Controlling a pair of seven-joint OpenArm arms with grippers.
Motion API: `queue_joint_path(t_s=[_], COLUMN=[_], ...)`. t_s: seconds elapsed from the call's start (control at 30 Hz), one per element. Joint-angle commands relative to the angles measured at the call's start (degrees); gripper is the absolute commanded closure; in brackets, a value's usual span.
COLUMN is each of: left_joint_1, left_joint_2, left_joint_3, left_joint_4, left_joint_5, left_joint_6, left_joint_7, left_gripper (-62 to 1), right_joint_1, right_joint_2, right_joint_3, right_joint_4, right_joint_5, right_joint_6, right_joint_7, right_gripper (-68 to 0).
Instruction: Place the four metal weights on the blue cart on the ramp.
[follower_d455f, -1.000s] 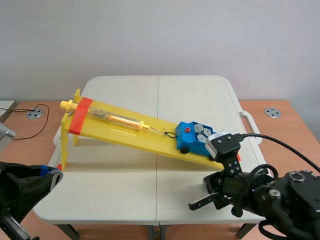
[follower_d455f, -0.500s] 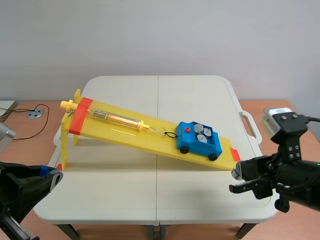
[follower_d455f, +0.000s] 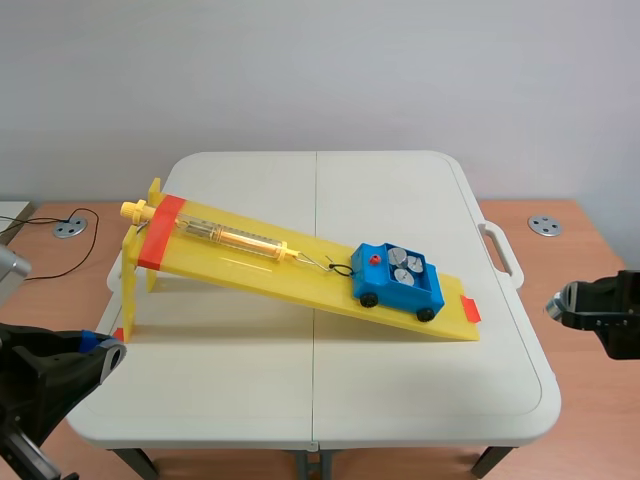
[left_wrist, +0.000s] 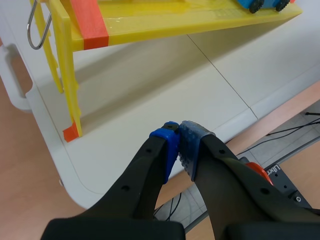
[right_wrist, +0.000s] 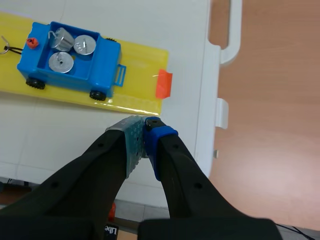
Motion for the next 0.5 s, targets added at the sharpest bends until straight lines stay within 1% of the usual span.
queue_joint_path(t_s=[0.0, 0.27, 0.37, 0.47], left_joint_1=[-1.3, -1.3, -1.3, -1.3], left_joint_2=[1.2, 1.2, 1.2, 1.2], left_joint_3=[-0.8, -0.8, -0.8, -0.8], left_joint_4=[4.0, 4.0, 4.0, 4.0], left_joint_5=[-4.2, -4.2, -4.2, -4.2], left_joint_6=[-1.0, -1.0, -1.0, -1.0], left_joint_7=[-5.9, -5.9, -5.9, -5.9], left_gripper=[-3.6, -3.6, -3.6, -3.6], right_joint_1=[2.8, 9.7, 12.4, 15.2], right_joint_2=[3.4, 2.9, 1.3, -0.9], right_joint_3=[-0.7, -4.4, -5.9, -7.7], right_joint_4=[6.9, 6.6, 5.1, 2.1], right_joint_5=[4.3, 4.0, 3.6, 3.6], right_joint_6=[2.4, 2.4, 2.3, 2.3], right_joint_7=[7.6, 8.5, 8.5, 8.5], right_gripper=[-0.6, -0.6, -0.6, -0.6])
